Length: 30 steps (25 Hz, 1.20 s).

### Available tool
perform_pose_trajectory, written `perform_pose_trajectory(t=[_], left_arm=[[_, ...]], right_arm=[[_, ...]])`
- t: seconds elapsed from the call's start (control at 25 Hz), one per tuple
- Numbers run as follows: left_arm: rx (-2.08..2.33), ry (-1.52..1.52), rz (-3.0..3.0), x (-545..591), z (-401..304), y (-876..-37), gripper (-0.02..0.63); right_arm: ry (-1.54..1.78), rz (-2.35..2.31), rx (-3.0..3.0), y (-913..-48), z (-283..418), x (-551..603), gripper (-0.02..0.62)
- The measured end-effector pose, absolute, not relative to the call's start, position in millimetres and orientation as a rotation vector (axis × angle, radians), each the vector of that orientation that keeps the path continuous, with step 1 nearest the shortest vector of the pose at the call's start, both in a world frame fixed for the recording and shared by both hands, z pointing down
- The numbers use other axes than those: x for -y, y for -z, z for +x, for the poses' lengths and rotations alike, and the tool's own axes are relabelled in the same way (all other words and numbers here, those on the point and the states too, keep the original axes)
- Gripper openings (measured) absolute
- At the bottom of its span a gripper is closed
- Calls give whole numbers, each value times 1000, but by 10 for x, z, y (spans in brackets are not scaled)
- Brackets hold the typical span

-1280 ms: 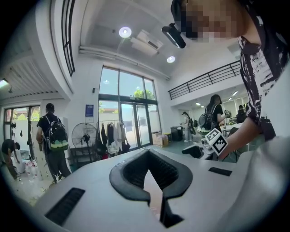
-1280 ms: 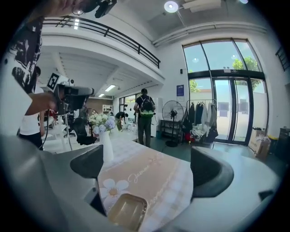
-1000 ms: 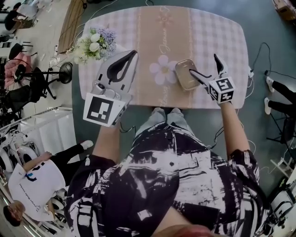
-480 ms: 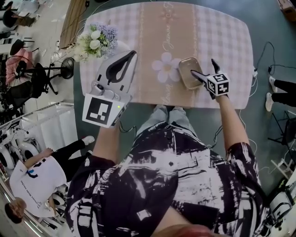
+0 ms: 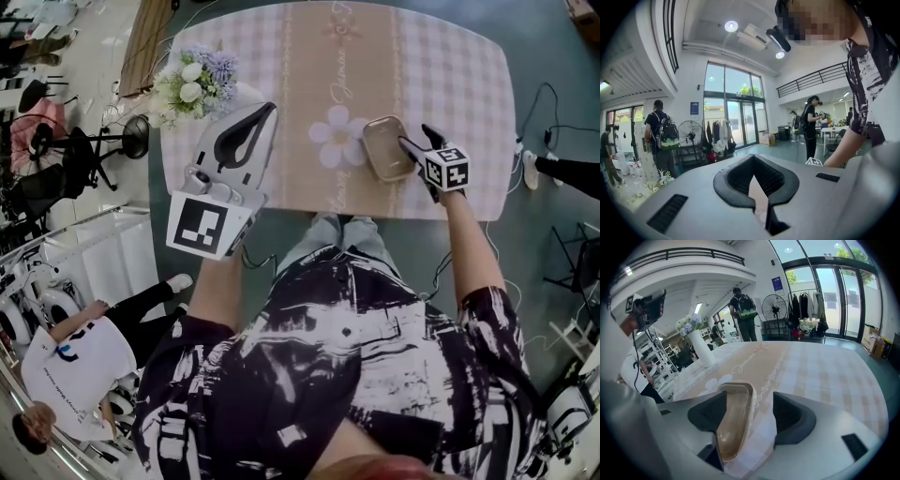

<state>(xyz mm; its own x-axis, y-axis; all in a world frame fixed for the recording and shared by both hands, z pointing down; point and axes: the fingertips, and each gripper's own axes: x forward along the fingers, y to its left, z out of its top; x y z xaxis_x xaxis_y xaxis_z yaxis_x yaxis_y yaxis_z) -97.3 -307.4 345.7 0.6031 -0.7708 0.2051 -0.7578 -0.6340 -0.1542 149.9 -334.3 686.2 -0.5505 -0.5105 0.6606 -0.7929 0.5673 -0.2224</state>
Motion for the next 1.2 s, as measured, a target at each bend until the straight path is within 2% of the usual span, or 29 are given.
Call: perform_pose_trajectory(t=[0.12,0.44,0.72,1.2], left_arm=[[-1298,373,-2773,3076,-952,-3466,0],[-1303,369,-2776,3103,-974,-3454,0],[-1326,383,-2774,3142,-1010,-3482,0],[-1309,373,-2773,3196,-1003,-3497,0]], right_arm=[[-729,1033,2244,-6931,1540,3312,244],[-828,1000,2209,-7072,1558,3247,114],[-900,969,2190,-7208,1581,3230,67],[-996,926,2230,-7190,1539,3229,26]])
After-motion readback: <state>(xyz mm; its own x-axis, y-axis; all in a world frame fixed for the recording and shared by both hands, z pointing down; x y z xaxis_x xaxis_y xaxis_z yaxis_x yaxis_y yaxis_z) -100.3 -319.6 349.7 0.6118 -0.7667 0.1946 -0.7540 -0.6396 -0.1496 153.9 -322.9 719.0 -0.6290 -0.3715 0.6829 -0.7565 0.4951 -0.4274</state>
